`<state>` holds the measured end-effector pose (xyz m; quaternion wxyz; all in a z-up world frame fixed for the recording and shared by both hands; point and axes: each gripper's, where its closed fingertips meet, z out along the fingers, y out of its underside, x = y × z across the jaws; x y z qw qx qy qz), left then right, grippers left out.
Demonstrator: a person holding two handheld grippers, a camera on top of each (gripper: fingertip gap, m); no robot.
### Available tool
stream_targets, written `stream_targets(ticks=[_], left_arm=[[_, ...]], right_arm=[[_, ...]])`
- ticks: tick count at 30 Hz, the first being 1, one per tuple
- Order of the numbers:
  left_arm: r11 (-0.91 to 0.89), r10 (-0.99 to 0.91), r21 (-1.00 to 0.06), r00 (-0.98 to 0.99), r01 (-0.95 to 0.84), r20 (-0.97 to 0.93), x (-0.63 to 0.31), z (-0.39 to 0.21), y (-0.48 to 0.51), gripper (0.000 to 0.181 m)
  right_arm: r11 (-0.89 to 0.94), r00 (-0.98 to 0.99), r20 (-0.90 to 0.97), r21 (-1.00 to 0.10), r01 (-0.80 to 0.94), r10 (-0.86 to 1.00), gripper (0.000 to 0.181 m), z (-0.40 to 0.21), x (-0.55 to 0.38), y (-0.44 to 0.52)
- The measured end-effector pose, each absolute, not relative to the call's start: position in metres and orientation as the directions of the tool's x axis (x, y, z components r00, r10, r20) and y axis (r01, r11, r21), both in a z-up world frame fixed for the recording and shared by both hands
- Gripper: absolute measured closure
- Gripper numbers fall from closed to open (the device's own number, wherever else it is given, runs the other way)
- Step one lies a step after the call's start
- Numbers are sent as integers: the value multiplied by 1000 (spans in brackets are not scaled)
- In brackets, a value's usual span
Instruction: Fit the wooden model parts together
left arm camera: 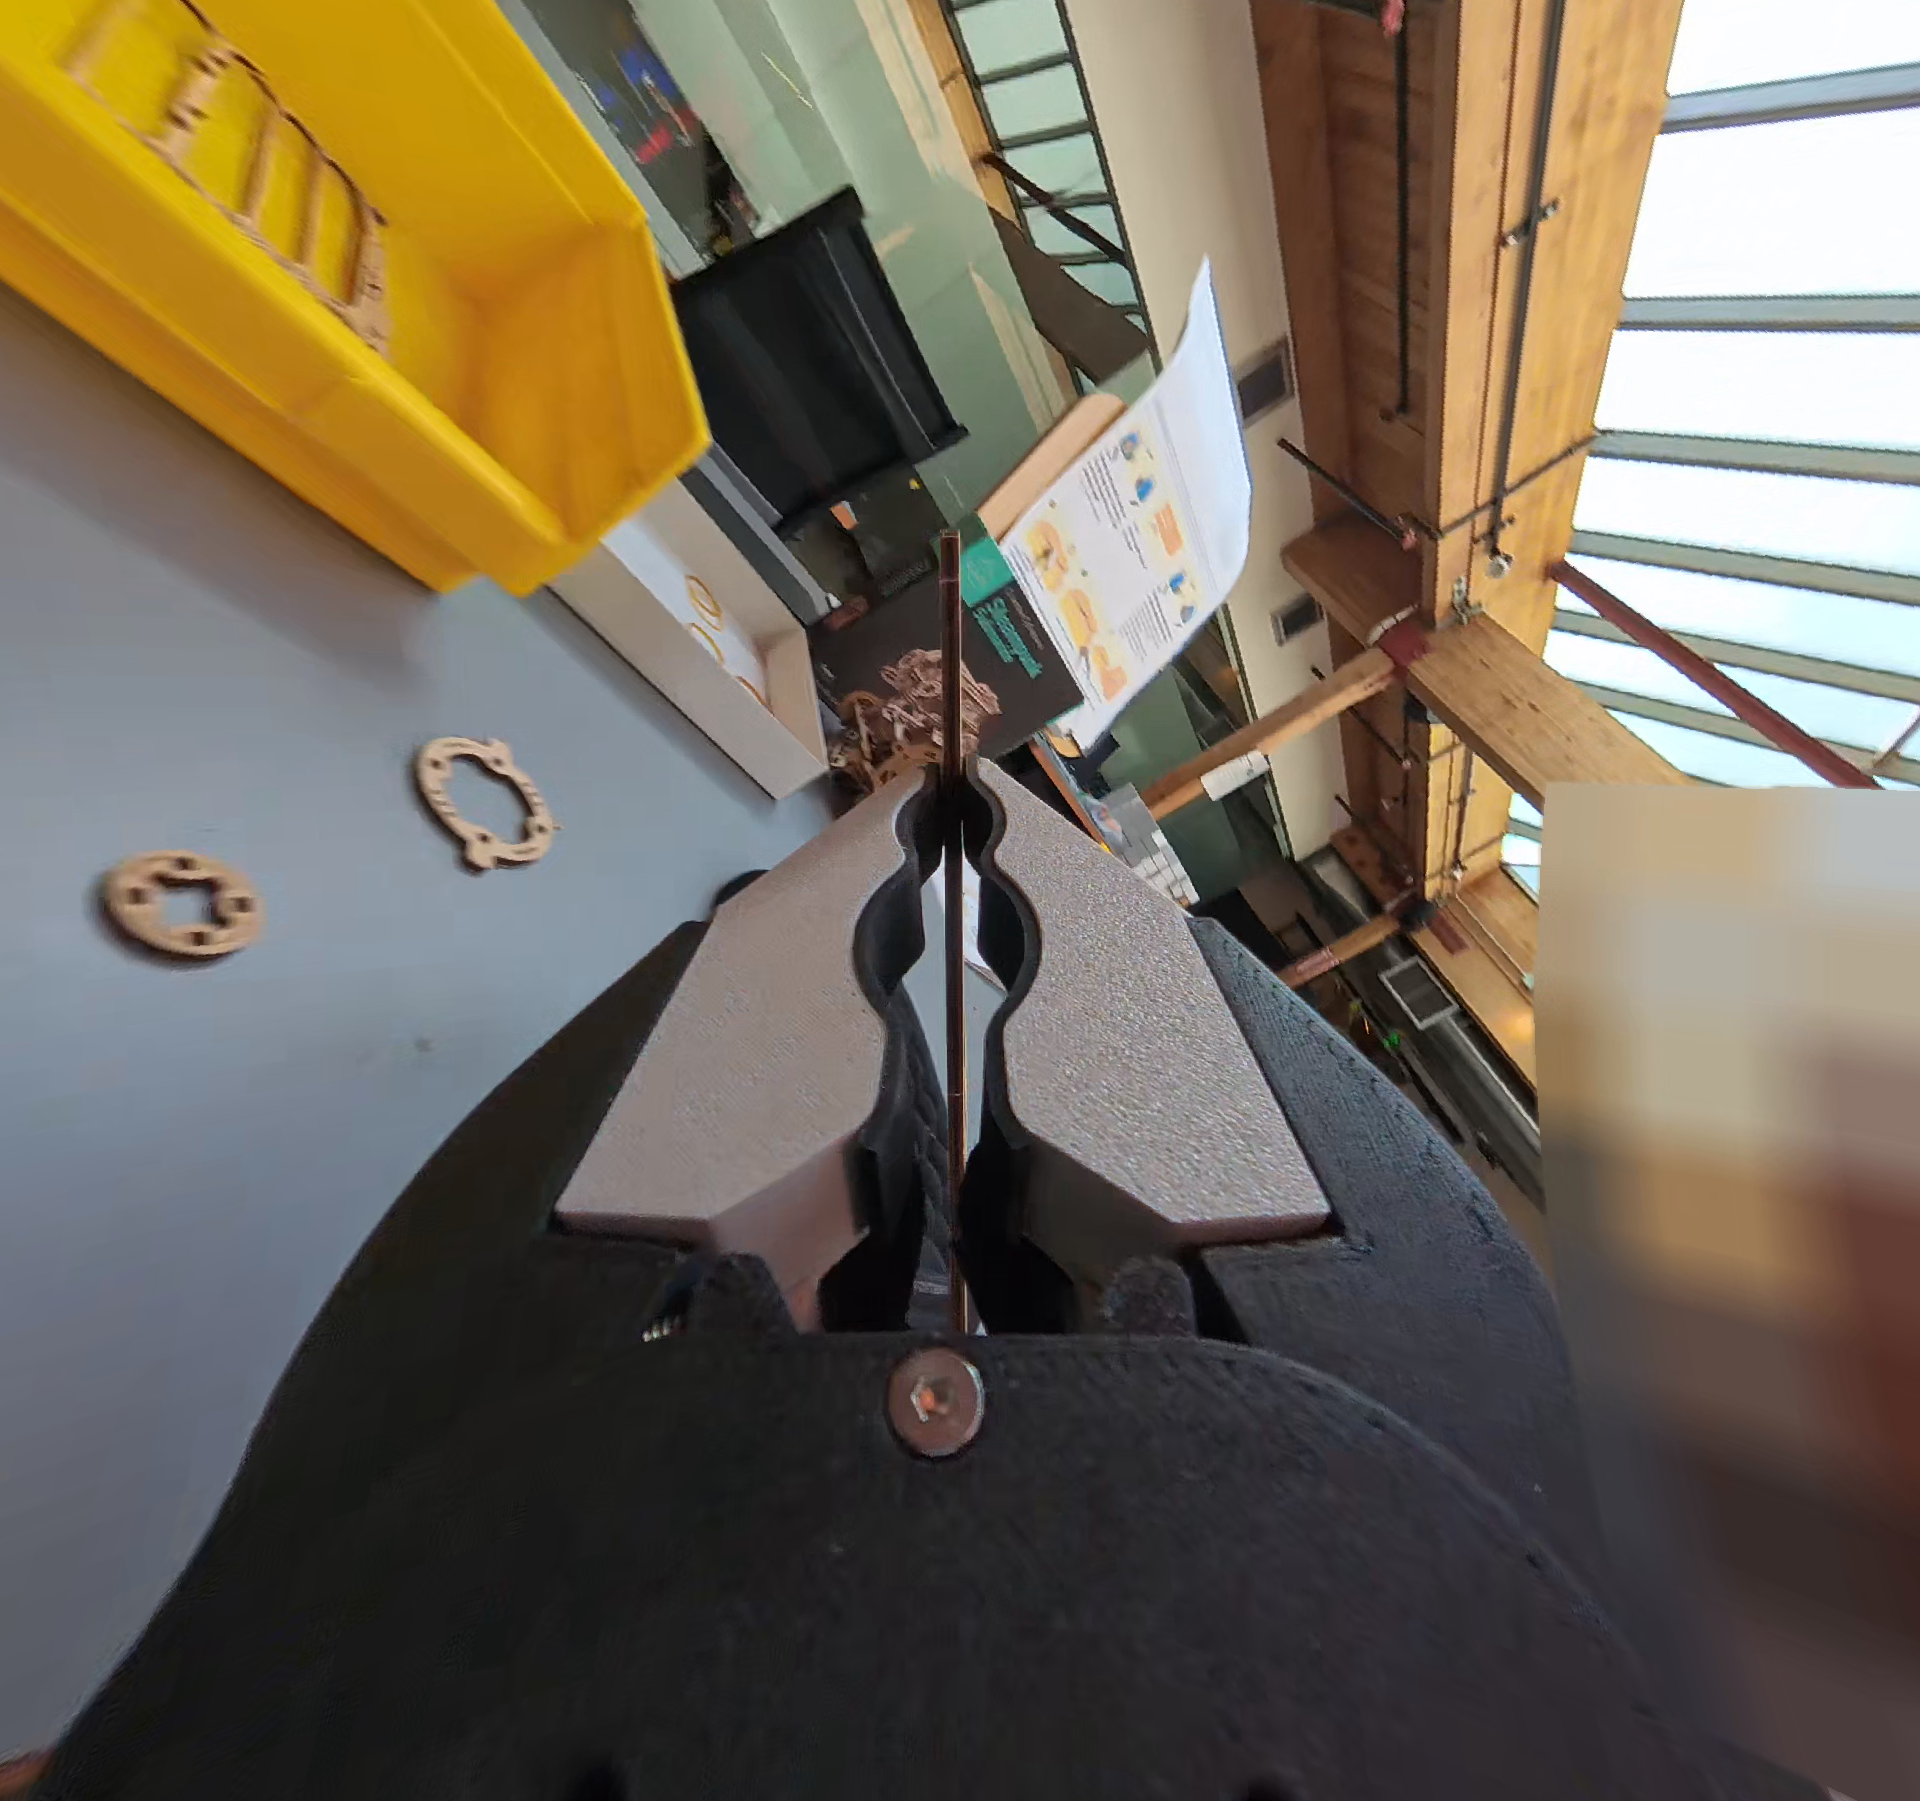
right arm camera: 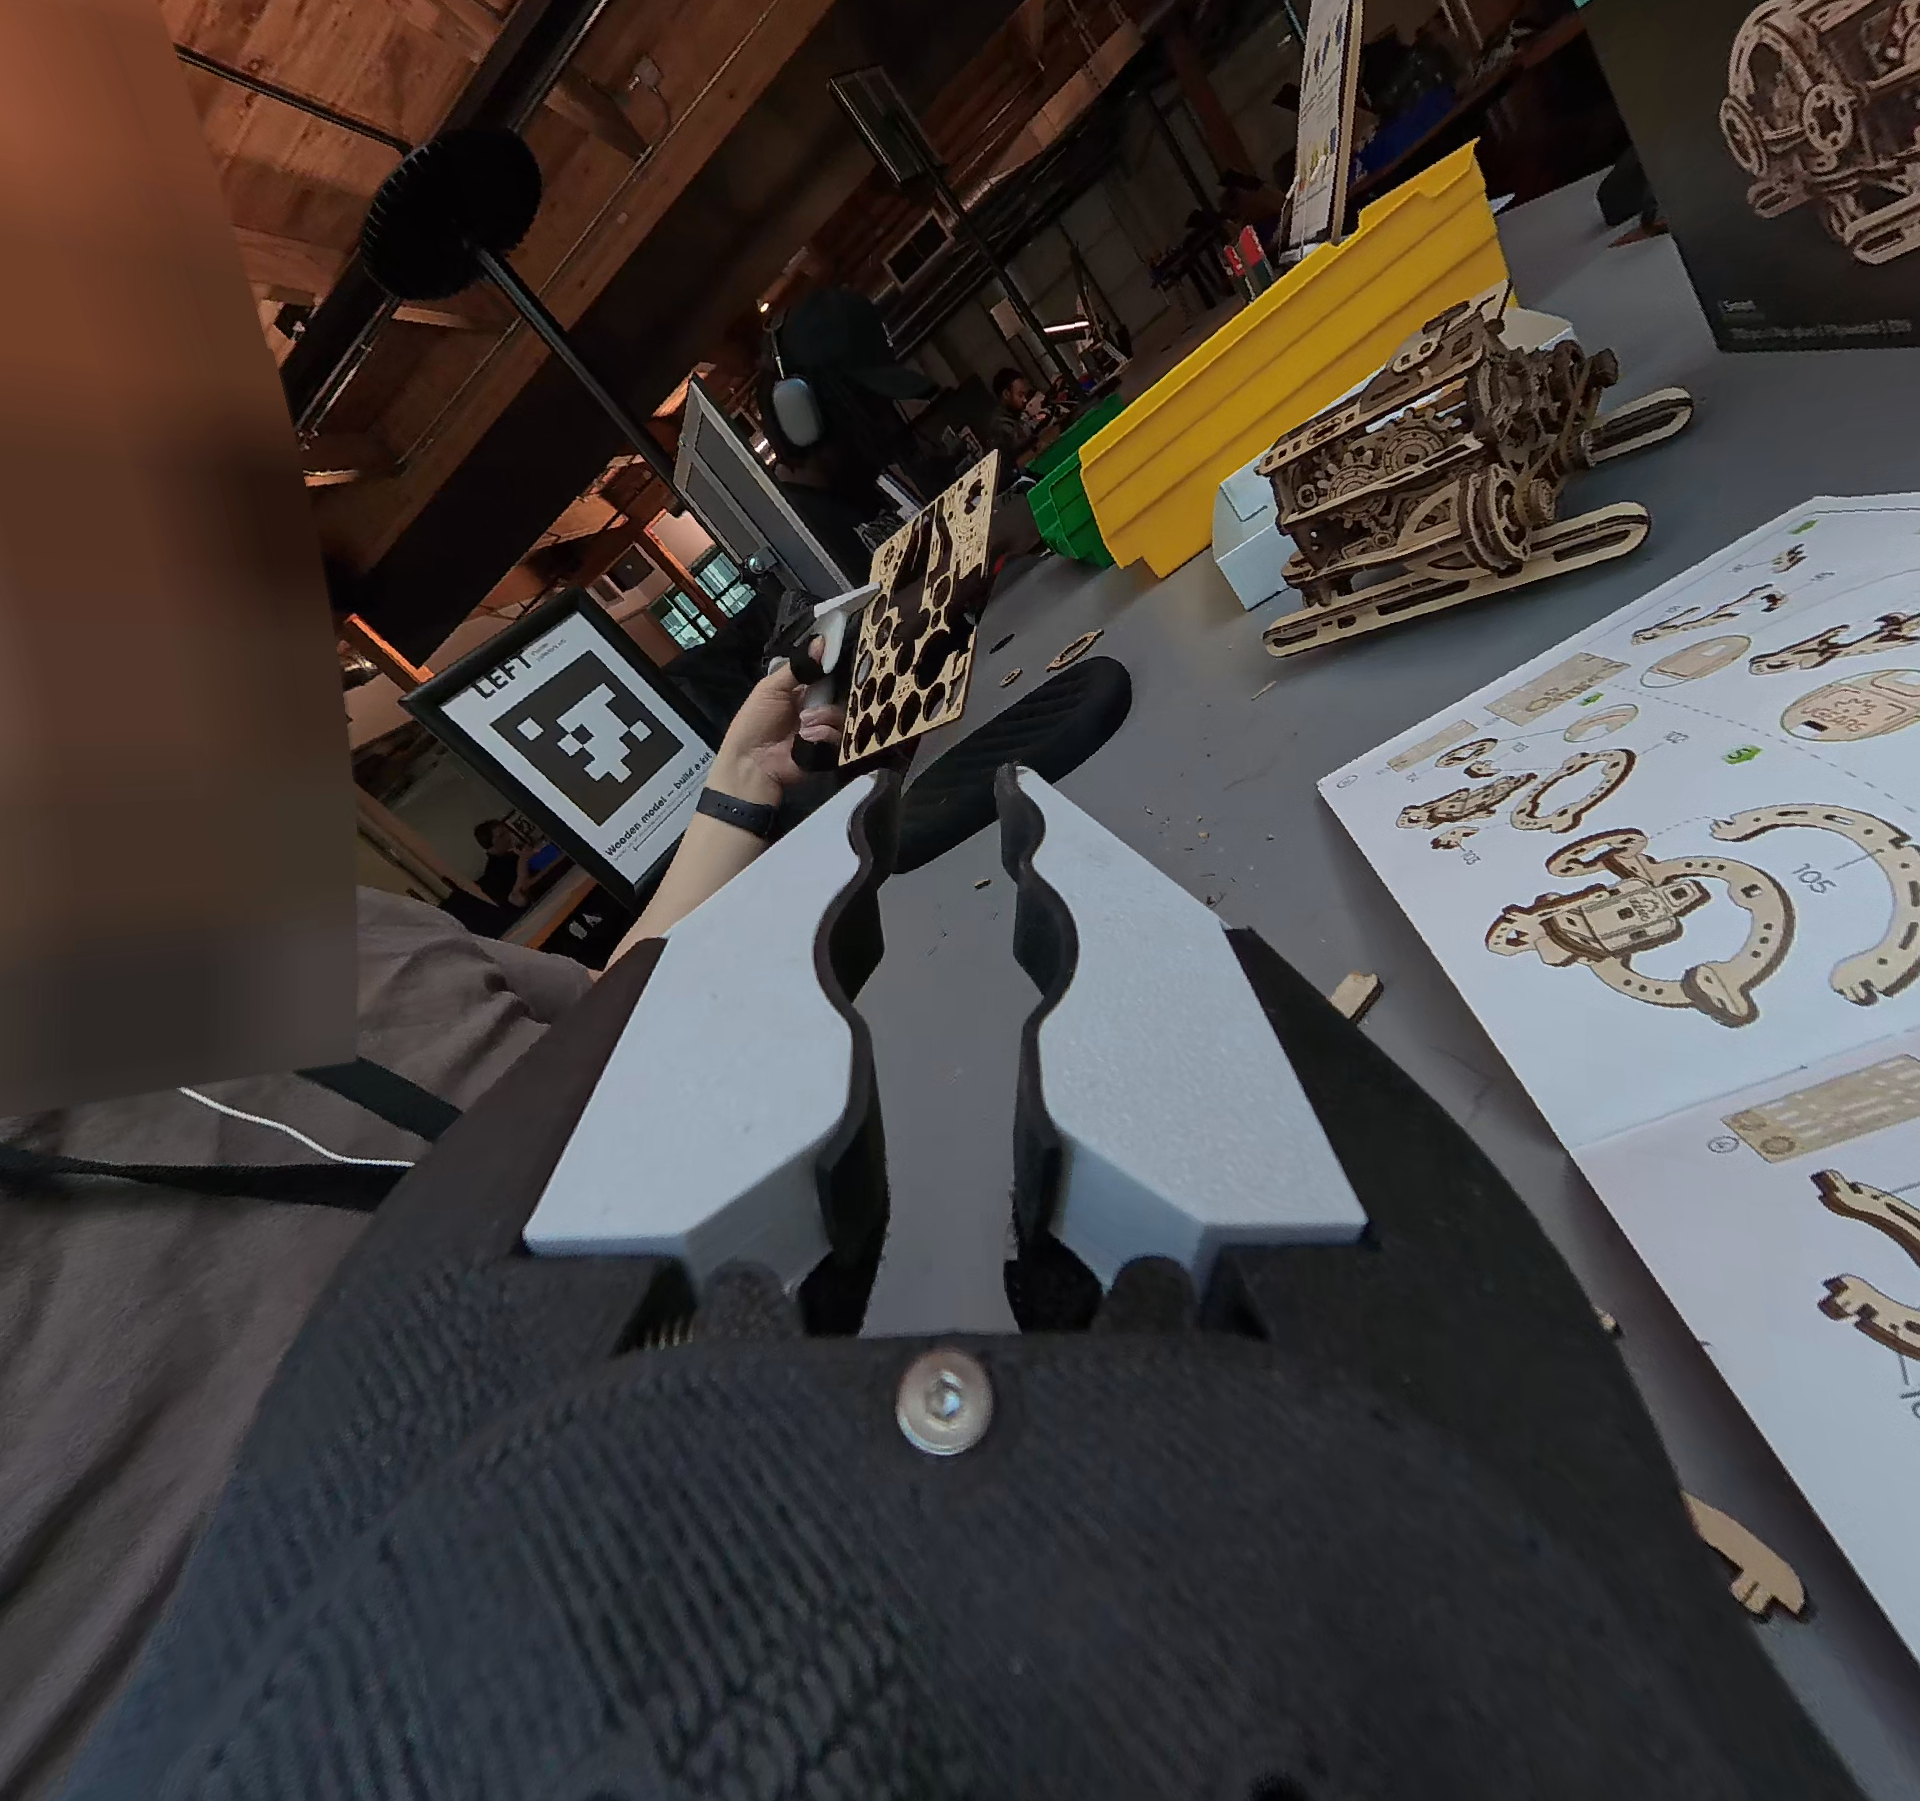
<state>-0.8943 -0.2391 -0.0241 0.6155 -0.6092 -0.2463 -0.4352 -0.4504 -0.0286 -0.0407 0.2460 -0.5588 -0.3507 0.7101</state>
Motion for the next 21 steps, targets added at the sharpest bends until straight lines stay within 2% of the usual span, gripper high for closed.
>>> stream_targets(ticks=[3,10,21], left_arm=[[-67,-146,-472,460,879,876,-944,-40,-252,181],[-95,-24,-384,384,918,923,-988,-73,-251,181],[-154,238,-437,462,886,854,-996,-118,-251,175]], right_arm=[[-635,-262,-618,-772,24,741,167,-38,-449,-28],[-641,-264,-615,-768,-16,743,168,-34,-445,-24],[-626,-266,-601,-780,-11,753,168,-34,-445,-27]])
